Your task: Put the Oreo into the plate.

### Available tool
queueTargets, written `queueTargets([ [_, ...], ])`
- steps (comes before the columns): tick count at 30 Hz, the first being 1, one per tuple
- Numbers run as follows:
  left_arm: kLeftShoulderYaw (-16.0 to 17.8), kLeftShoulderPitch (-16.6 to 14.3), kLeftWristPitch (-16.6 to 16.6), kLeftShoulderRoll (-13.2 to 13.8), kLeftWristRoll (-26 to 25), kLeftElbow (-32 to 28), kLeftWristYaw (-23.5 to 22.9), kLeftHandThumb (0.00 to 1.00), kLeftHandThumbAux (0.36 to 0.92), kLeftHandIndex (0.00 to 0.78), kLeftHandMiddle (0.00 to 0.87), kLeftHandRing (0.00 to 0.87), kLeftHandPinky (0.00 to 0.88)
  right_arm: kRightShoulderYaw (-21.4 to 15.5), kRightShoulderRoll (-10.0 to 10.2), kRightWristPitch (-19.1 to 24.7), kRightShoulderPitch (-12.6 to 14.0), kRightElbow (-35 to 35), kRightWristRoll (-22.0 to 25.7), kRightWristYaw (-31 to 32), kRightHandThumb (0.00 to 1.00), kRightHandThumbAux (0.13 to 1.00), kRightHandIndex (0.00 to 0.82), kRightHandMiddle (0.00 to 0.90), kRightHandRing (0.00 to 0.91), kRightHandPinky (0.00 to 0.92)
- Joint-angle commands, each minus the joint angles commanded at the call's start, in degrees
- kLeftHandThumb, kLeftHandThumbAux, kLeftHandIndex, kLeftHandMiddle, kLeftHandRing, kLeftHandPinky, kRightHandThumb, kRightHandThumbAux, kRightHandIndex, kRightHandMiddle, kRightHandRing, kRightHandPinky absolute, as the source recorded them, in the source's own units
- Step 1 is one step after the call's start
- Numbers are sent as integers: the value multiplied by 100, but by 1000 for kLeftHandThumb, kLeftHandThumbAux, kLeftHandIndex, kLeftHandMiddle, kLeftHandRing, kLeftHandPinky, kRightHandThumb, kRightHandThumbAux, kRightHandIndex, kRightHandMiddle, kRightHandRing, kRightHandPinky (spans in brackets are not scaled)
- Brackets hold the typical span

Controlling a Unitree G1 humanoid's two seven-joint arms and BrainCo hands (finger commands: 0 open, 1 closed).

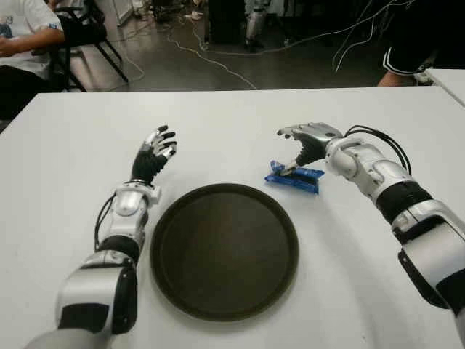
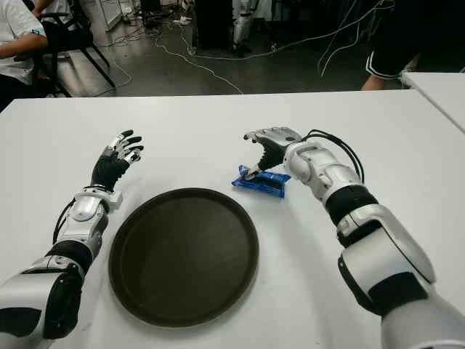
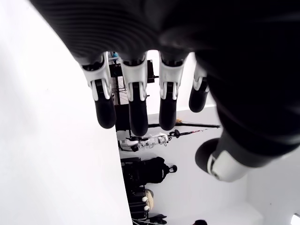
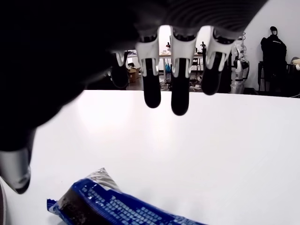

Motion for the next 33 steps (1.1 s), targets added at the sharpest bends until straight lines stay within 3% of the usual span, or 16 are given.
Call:
queueTargets([
  [12,-14,-2,5,3,23,-26,27,200,651,115,193,188,209,-11,-245,460,306,-771,-66,280,0,460,26,157,160,141],
  [17,-29,-5,26,11,45,-18,58,189,638,103,181,174,188,-79,-391,722,605,-1406,-94,452,0,447,22,139,142,131],
  [21,-28,-11,26,14,40,-11,49,190,634,98,176,171,185,-127,-451,837,761,-1702,-94,501,0,444,31,155,163,173],
  [33,-21,1,20,17,28,-22,41,183,638,102,179,172,183,-184,-562,1205,1059,-2418,-177,743,0,431,27,111,110,119],
])
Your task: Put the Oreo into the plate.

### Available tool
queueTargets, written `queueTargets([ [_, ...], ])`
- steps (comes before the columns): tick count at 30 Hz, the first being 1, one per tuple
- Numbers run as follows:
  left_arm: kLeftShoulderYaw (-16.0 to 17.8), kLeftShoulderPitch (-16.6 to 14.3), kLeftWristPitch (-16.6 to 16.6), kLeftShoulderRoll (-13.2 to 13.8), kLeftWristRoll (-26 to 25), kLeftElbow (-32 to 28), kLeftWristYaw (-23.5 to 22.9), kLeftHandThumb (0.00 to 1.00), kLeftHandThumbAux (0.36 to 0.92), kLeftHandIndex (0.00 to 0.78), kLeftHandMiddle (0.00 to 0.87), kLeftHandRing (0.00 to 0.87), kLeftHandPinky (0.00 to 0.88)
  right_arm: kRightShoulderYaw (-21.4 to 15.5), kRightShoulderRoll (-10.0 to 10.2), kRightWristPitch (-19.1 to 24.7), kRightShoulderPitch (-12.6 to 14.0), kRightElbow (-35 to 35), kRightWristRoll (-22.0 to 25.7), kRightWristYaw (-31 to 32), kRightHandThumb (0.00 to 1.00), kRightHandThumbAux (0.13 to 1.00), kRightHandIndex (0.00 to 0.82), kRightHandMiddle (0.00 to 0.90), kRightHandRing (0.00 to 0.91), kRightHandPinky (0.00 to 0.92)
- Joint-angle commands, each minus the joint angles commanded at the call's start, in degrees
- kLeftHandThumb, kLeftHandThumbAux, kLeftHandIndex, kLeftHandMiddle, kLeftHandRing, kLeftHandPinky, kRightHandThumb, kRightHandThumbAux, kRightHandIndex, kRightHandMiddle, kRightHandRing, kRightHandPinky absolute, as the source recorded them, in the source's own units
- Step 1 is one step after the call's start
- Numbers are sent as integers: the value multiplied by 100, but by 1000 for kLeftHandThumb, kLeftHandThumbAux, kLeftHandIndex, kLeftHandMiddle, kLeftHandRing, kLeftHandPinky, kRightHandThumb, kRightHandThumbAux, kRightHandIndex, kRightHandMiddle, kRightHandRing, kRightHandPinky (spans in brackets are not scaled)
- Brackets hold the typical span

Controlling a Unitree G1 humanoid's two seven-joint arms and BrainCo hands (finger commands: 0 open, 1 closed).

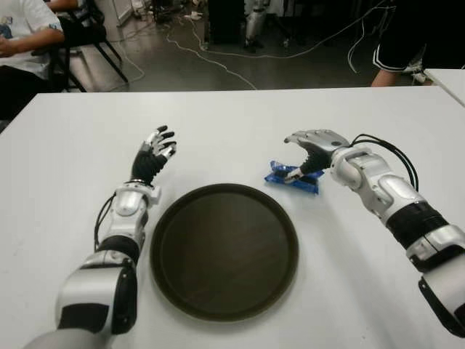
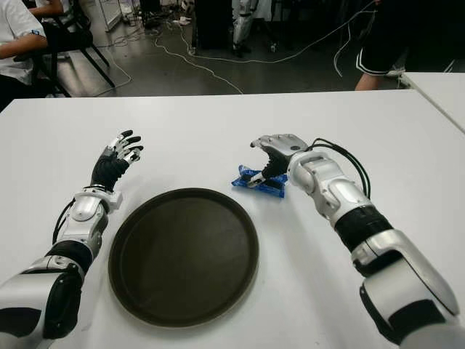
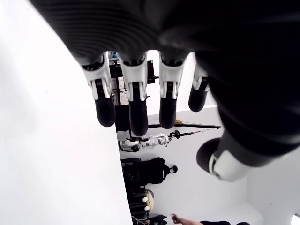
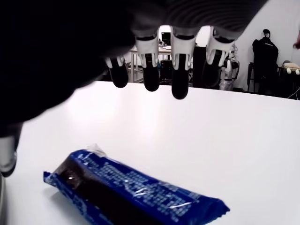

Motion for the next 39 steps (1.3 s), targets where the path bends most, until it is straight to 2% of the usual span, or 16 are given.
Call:
queueTargets([
  [4,-13,6,-9,6,19,-1,27,179,639,103,180,173,187,-10,-20,87,46,-140,-22,69,0,433,23,95,92,100],
  [20,4,11,5,-16,-19,-36,2,175,642,92,171,168,179,-1,-59,276,120,-386,-78,268,0,442,23,98,104,120],
  [32,29,15,31,-20,-51,-33,-22,192,648,98,173,166,175,4,40,19,29,56,10,137,0,462,31,114,128,142],
  [39,38,31,9,-10,-62,-40,-47,181,639,99,170,161,160,-9,82,-57,-13,192,27,154,0,482,27,98,109,128],
])
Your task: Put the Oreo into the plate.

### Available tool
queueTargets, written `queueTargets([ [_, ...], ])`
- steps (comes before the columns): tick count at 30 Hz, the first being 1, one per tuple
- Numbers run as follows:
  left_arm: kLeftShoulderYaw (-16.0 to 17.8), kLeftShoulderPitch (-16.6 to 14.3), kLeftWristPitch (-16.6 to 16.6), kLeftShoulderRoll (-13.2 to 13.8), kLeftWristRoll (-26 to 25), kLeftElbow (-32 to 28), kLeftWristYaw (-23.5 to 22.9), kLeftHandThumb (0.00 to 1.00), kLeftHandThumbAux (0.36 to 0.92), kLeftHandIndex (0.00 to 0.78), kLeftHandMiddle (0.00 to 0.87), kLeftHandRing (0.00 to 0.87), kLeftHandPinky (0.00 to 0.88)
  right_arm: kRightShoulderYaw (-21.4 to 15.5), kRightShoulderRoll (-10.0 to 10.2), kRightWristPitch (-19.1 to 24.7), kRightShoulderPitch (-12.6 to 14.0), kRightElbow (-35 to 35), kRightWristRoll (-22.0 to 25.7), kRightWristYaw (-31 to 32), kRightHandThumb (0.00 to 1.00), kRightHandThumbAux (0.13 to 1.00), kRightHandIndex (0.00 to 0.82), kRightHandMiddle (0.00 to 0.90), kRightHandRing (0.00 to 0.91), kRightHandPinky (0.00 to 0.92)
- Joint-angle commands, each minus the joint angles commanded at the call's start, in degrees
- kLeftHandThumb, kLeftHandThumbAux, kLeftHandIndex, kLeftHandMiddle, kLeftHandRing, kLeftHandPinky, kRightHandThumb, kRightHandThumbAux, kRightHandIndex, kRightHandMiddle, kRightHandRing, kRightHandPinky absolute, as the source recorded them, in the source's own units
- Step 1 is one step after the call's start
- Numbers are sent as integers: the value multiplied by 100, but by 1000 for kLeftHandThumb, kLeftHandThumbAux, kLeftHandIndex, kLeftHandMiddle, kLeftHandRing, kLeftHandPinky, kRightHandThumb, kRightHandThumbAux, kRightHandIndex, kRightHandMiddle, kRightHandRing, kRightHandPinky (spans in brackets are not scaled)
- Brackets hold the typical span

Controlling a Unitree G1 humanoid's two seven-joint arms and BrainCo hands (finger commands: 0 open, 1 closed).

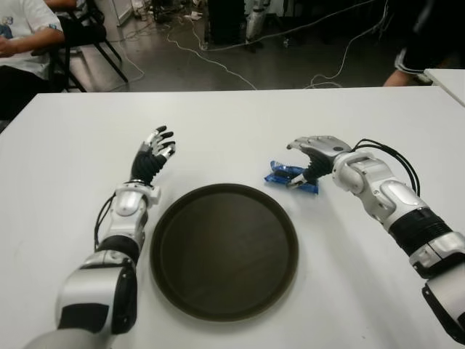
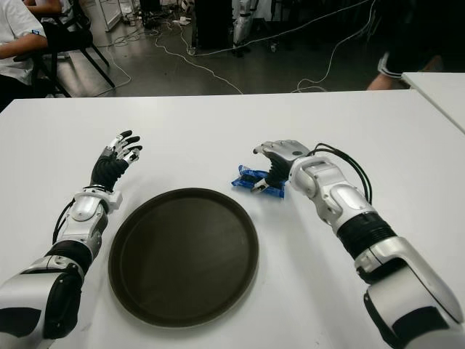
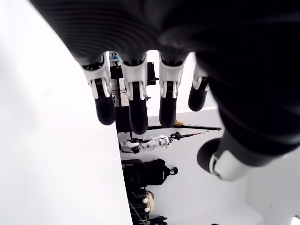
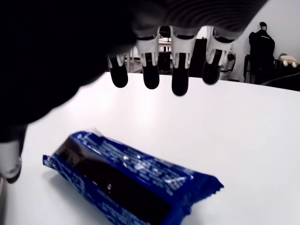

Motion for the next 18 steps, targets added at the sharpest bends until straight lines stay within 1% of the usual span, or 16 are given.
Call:
queueTargets([
  [4,20,8,-15,-7,-26,-13,-19,180,650,98,170,163,160,-7,59,-68,-32,184,24,-66,3,497,31,105,122,144],
  [8,13,16,-30,-2,-30,-27,-28,182,653,98,170,162,158,-7,165,-169,-81,492,60,-177,0,501,37,112,123,131],
  [10,10,20,-34,3,-30,-32,-35,183,654,98,169,159,159,-16,187,-213,-98,562,79,-181,0,500,39,116,123,122],
  [15,1,31,-35,20,-16,-32,-44,185,652,95,164,153,149,-3,267,-299,-143,768,88,-175,0,504,28,97,99,91],
  [18,-14,41,-65,23,7,-39,-22,187,649,93,164,152,149,29,357,-335,-162,927,93,-142,2,508,23,85,87,83],
])
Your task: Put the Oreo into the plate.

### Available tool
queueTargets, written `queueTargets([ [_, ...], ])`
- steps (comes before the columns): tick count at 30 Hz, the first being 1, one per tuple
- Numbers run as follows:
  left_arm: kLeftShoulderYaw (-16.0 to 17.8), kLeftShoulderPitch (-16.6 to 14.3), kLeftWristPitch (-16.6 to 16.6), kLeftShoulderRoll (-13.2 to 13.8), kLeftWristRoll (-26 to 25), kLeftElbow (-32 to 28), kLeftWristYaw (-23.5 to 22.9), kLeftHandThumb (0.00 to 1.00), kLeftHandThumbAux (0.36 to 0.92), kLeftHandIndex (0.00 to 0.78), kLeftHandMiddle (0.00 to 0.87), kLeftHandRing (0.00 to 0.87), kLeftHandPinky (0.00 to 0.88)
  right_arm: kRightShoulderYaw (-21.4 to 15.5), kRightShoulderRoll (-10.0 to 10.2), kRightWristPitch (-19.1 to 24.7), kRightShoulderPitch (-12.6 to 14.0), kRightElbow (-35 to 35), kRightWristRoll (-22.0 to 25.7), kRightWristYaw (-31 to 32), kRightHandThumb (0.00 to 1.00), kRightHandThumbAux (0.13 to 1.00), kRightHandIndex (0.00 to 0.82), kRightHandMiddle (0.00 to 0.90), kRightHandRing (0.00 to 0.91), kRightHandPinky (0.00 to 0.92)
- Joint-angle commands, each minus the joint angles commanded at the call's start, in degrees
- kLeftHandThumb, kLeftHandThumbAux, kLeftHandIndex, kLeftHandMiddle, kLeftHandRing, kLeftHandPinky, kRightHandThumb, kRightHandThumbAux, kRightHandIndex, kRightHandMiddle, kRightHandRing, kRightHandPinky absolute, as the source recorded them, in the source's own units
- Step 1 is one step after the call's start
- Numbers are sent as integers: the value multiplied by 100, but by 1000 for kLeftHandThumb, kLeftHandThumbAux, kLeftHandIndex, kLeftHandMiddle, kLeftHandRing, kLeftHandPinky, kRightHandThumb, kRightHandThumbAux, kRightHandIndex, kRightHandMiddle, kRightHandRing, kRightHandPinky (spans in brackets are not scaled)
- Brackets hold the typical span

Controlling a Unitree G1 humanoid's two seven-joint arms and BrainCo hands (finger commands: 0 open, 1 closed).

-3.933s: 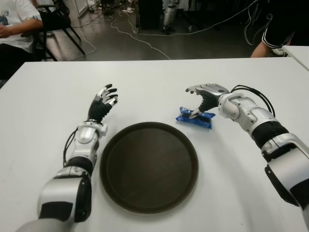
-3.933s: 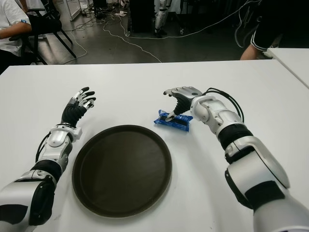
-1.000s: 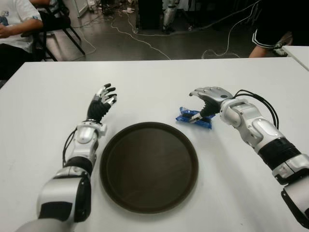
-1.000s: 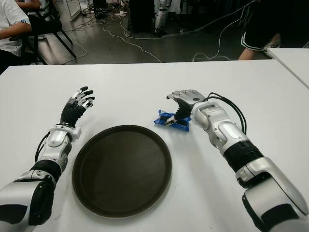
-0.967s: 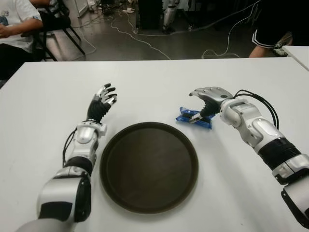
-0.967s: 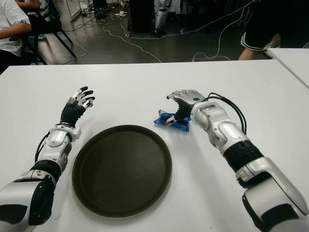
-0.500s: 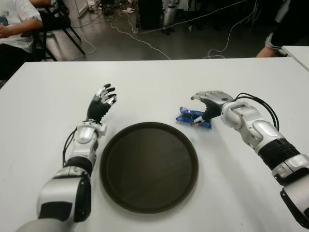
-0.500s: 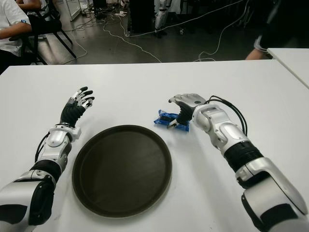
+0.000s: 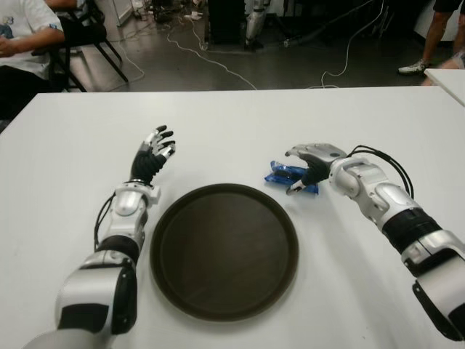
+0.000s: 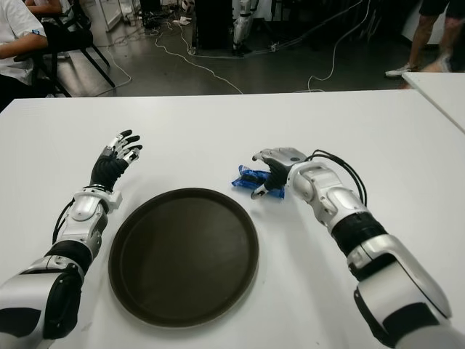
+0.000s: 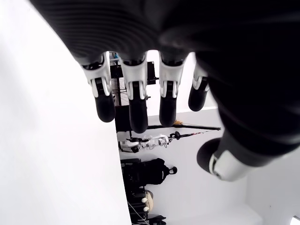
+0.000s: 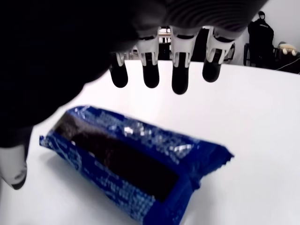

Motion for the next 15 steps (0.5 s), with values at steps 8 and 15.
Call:
queueTargets([
  [8,5,14,-39,-3,-10,-5,-8,205,643,102,175,167,165,26,135,-13,-52,263,-9,42,12,512,25,77,77,78],
  [15,7,20,-90,-11,-6,-3,11,206,654,107,180,170,181,85,234,54,-66,409,-87,-20,1,499,26,72,70,71],
])
